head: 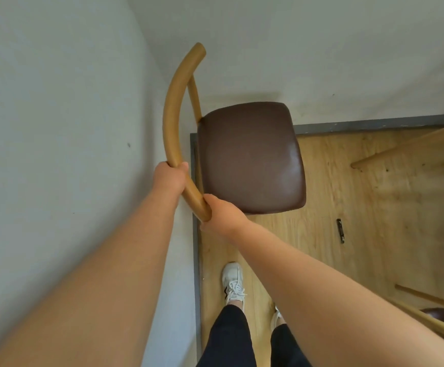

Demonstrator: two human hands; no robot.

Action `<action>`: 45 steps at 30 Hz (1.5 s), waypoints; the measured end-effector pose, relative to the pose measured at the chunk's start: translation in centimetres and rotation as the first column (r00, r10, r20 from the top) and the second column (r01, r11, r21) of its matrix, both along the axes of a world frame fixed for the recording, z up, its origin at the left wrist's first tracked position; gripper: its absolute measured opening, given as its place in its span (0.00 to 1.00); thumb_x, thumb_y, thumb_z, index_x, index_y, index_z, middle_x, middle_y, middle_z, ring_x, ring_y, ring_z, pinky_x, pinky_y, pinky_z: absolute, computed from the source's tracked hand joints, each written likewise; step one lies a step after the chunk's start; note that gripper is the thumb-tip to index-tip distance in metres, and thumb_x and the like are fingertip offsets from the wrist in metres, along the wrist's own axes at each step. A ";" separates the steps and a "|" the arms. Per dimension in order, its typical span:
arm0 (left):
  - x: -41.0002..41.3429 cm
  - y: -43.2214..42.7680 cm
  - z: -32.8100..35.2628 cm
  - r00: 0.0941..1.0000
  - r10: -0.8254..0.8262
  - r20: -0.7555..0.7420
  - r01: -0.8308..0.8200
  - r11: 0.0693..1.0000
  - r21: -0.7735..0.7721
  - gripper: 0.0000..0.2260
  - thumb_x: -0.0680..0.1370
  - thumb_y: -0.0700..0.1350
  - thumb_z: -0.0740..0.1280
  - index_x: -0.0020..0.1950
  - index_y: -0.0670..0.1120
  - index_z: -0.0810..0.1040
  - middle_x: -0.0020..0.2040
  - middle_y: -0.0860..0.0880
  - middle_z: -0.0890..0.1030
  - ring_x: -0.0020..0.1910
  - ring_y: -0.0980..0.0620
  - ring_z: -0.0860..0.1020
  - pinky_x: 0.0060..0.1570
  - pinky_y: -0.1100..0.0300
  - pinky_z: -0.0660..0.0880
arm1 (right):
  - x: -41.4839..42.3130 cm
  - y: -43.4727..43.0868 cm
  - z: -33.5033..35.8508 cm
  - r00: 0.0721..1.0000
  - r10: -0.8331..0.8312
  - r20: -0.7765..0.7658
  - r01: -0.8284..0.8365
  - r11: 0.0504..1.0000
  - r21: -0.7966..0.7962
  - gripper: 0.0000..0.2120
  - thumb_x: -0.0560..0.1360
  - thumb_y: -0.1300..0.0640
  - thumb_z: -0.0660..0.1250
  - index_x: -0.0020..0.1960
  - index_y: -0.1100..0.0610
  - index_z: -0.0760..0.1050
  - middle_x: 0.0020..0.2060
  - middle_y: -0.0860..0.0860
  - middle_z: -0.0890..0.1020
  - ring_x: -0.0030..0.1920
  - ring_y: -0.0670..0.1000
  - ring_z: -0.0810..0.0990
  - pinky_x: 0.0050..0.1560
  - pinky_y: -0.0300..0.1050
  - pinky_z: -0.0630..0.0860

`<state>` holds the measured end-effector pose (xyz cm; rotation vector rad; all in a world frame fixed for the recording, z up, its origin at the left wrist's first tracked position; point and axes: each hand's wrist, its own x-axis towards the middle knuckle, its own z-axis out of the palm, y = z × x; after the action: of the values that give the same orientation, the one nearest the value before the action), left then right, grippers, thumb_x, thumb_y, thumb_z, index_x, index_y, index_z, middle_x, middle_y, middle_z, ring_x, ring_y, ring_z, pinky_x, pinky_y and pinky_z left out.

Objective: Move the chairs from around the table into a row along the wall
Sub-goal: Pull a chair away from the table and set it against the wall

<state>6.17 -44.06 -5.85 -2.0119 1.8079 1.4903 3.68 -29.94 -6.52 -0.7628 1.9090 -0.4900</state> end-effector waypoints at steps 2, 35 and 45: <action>0.4 -0.1 0.1 1.000 0.013 0.001 -0.013 1.000 0.006 0.13 0.80 0.50 0.64 0.61 0.45 0.73 0.52 0.45 0.78 0.51 0.42 0.78 0.56 0.45 0.77 | 0.6 -0.3 -0.2 1.000 -0.005 0.000 0.005 1.000 0.009 0.28 0.73 0.59 0.68 0.71 0.54 0.64 0.56 0.55 0.79 0.53 0.57 0.79 0.53 0.52 0.77; -1.5 39.9 8.2 0.076 -0.944 0.322 0.905 -0.071 -0.420 0.27 0.77 0.39 0.61 0.76 0.46 0.61 0.78 0.45 0.61 0.77 0.47 0.57 0.74 0.51 0.54 | 0.3 40.5 8.3 0.612 -0.706 -0.356 0.771 0.633 0.071 0.26 0.77 0.52 0.64 0.73 0.54 0.64 0.67 0.56 0.72 0.65 0.58 0.73 0.61 0.53 0.74; 3.4 61.3 9.6 -0.285 -0.905 0.317 0.767 -0.413 -0.490 0.23 0.76 0.38 0.61 0.71 0.44 0.67 0.70 0.45 0.70 0.69 0.45 0.67 0.67 0.52 0.65 | 8.3 60.9 9.8 0.335 -0.834 -0.437 0.935 0.351 0.047 0.24 0.75 0.52 0.65 0.70 0.50 0.67 0.63 0.53 0.74 0.61 0.55 0.75 0.56 0.55 0.78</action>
<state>9.58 17.22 3.74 0.4944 2.7816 0.4278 12.03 30.93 3.25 0.6102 2.5763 -0.7390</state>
